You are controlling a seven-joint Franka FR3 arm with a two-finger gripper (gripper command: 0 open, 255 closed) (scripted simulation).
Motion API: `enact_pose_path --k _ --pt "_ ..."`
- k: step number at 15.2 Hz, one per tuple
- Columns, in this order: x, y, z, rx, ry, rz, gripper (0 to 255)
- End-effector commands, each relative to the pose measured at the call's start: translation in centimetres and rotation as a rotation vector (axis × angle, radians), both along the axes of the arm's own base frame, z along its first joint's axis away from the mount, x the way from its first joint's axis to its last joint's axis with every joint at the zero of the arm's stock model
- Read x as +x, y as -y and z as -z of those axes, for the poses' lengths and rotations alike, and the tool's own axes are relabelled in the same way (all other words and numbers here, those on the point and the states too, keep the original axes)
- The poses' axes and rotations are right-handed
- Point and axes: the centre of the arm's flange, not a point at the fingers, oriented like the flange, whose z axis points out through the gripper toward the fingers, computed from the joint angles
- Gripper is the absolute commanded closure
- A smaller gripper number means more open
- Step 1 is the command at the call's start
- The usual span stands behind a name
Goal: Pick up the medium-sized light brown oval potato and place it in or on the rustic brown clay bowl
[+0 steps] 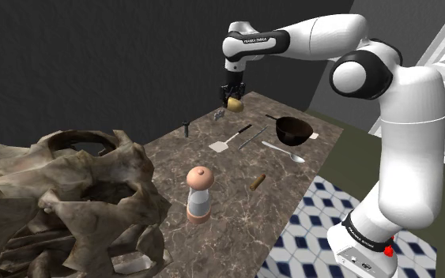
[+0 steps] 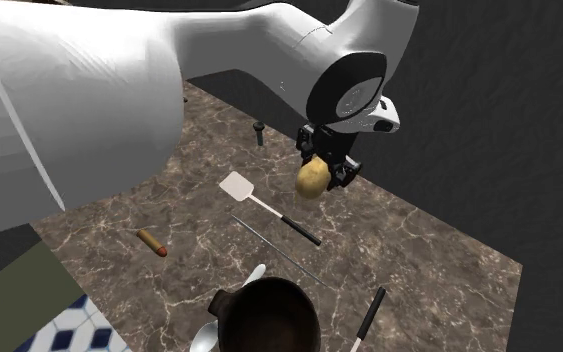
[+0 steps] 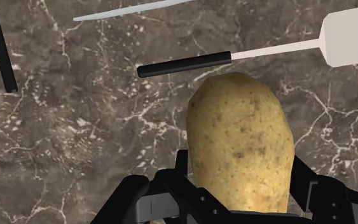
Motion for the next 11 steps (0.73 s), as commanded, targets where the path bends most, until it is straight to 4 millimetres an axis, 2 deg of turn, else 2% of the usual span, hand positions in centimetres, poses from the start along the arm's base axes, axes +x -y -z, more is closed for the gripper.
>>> enact_pose_path --k 1,11 --pt "0.0 0.1 -1.1 0.0 0.0 0.0 255" --pt "0.0 0.1 -6.4 0.0 0.0 0.0 255"
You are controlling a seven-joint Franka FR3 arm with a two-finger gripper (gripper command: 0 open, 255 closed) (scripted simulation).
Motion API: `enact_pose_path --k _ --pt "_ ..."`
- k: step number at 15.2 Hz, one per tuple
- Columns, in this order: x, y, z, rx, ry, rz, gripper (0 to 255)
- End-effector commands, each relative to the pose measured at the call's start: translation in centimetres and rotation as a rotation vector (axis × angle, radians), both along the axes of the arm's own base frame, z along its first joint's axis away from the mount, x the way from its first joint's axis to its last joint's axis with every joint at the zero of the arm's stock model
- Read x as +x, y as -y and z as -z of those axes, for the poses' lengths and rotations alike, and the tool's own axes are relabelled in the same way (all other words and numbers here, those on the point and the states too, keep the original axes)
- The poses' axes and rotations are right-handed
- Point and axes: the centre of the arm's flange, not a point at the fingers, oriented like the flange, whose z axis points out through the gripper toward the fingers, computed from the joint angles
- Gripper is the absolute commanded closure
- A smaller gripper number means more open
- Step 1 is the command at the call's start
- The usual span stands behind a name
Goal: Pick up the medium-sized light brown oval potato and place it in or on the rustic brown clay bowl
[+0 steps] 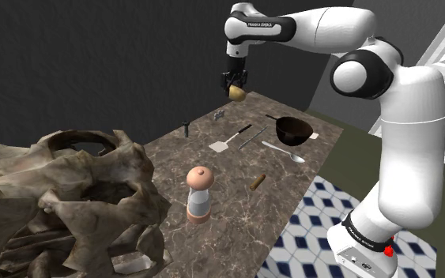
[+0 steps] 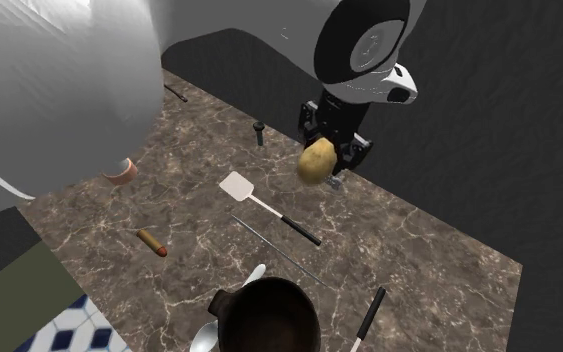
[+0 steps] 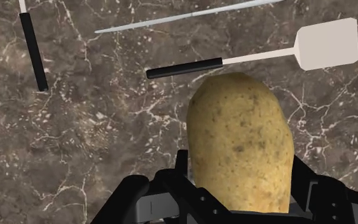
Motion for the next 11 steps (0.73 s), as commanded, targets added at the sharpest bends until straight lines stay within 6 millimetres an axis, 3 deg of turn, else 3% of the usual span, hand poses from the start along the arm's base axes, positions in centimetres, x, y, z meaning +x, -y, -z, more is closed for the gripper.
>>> enact_pose_path --k 1,5,11 --pt "0.0 0.0 -1.1 0.0 -0.001 0.0 255" --pt "-0.1 0.0 -2.9 0.0 -0.001 0.0 255" --pt "-7.4 2.9 -2.9 0.0 -0.001 0.0 255"
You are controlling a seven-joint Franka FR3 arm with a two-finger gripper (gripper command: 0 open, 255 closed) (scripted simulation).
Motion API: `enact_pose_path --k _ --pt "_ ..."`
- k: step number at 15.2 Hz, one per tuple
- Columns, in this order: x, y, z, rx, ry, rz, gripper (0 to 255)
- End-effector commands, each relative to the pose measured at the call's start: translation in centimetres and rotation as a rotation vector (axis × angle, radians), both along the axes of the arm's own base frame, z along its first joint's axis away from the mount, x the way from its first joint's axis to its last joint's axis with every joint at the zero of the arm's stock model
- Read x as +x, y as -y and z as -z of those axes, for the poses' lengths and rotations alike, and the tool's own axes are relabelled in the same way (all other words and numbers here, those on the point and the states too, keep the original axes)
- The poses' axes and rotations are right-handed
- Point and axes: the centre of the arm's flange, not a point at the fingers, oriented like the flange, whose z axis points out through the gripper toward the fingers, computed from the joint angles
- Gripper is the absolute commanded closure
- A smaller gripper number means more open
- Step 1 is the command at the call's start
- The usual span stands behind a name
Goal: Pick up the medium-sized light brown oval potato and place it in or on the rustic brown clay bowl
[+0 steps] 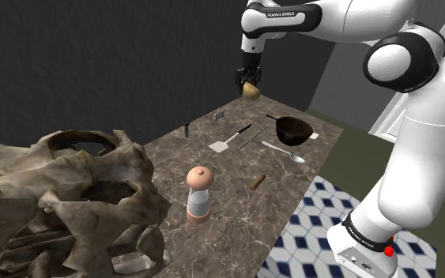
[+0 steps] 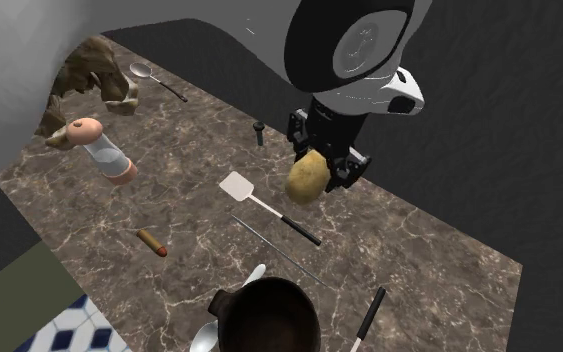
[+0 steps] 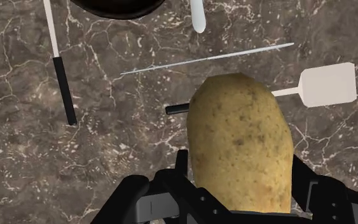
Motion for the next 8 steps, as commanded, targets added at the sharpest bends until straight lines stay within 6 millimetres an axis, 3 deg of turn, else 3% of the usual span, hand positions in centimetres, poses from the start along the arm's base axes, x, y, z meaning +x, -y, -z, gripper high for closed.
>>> enact_pose_path --k 1,8 --pt "-2.9 1.3 0.0 0.001 0.0 0.0 255" --pt "-11.5 4.7 0.0 0.001 0.0 0.0 255"
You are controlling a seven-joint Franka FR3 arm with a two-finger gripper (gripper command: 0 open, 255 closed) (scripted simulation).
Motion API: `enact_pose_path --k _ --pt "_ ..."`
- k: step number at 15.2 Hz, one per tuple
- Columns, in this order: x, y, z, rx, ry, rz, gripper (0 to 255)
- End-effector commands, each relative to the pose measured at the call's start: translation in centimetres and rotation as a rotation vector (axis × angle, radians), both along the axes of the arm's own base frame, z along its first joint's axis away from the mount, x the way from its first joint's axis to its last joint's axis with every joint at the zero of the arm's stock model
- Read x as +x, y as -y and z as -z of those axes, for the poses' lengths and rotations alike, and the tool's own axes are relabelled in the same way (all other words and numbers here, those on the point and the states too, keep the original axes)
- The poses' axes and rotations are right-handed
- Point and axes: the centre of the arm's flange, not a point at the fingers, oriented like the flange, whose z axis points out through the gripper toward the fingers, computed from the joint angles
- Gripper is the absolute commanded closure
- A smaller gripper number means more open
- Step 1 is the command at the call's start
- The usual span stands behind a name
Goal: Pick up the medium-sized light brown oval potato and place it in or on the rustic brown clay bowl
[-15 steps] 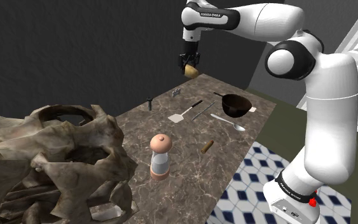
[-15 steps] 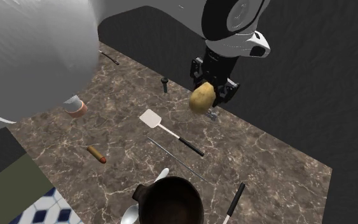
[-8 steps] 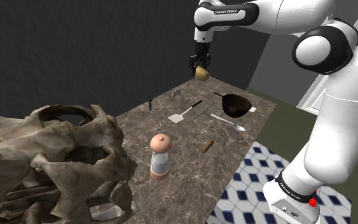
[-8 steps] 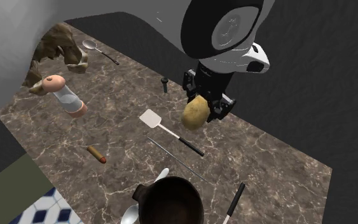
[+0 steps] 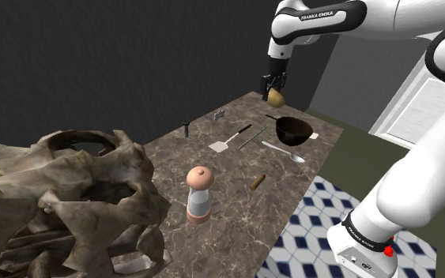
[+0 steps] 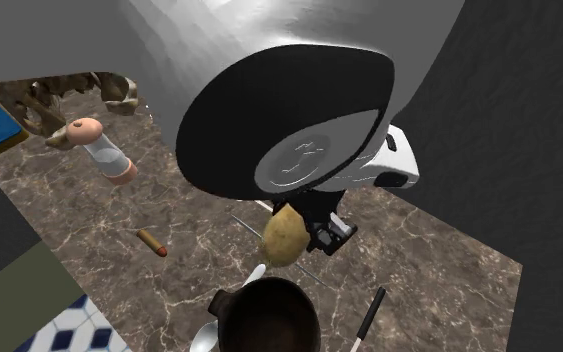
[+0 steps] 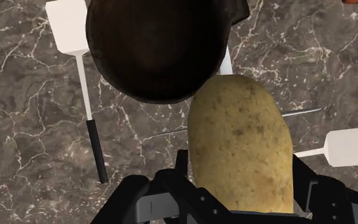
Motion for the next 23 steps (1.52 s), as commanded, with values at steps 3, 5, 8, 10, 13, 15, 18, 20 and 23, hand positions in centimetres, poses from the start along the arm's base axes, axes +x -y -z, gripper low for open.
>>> enact_pose_path --k 3,5,8,10,13,15,18,20,23 --pt "-5.1 2.0 0.0 0.001 0.0 0.0 255" --pt "-7.5 3.0 0.0 0.001 0.0 0.0 255" --pt "-11.2 4.4 0.0 0.001 0.0 0.0 255" --pt "-12.0 4.8 0.6 0.001 0.0 0.0 255" --pt "-12.0 4.8 2.1 0.001 0.0 0.0 255" --pt "-12.0 4.8 3.2 0.001 0.0 0.0 255" --pt "-12.0 4.8 4.8 0.001 0.0 0.0 255" --pt "-12.0 4.8 5.8 0.001 0.0 0.0 255" --pt "-12.0 4.8 7.0 0.001 0.0 0.0 255"
